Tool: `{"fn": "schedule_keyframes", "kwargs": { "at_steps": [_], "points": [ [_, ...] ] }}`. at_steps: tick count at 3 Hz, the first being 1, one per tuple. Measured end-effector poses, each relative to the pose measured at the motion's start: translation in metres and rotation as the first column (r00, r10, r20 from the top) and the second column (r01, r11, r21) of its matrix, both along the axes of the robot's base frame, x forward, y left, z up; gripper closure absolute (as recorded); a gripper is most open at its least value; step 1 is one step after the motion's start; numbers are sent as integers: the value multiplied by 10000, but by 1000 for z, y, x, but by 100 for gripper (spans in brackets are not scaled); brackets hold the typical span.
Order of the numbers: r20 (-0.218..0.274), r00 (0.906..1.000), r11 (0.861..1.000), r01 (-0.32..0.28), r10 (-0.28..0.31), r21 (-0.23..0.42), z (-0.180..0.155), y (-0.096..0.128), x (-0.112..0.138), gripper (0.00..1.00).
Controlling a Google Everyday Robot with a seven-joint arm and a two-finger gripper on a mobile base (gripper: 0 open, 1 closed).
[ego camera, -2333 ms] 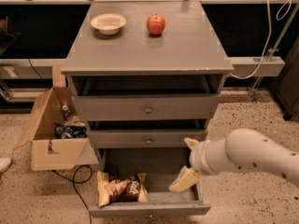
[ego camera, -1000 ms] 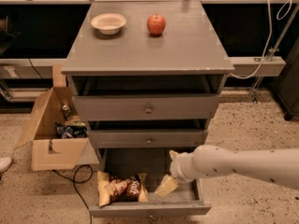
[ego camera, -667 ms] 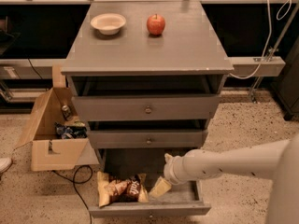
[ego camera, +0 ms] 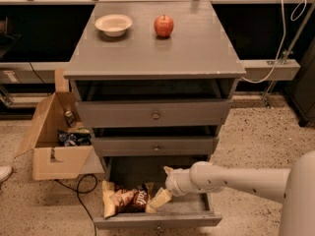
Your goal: Pick brown chip bag from bottom drawer and place on counter
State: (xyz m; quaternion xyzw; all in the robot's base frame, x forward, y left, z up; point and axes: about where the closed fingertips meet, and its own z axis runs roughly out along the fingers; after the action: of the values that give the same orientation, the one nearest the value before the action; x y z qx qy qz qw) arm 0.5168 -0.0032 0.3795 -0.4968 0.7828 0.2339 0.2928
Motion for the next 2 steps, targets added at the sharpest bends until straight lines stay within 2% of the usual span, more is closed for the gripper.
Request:
{"fn": "schedule_keyframes", "kwargs": {
  "at_steps": [1, 2],
  "points": [
    [-628, 9975, 9934, 388, -321, 1082, -42, 10, 16, 0],
    [-947, 9942, 9891, 631, -507, 1330, -66, 13, 18, 0]
  ]
}}
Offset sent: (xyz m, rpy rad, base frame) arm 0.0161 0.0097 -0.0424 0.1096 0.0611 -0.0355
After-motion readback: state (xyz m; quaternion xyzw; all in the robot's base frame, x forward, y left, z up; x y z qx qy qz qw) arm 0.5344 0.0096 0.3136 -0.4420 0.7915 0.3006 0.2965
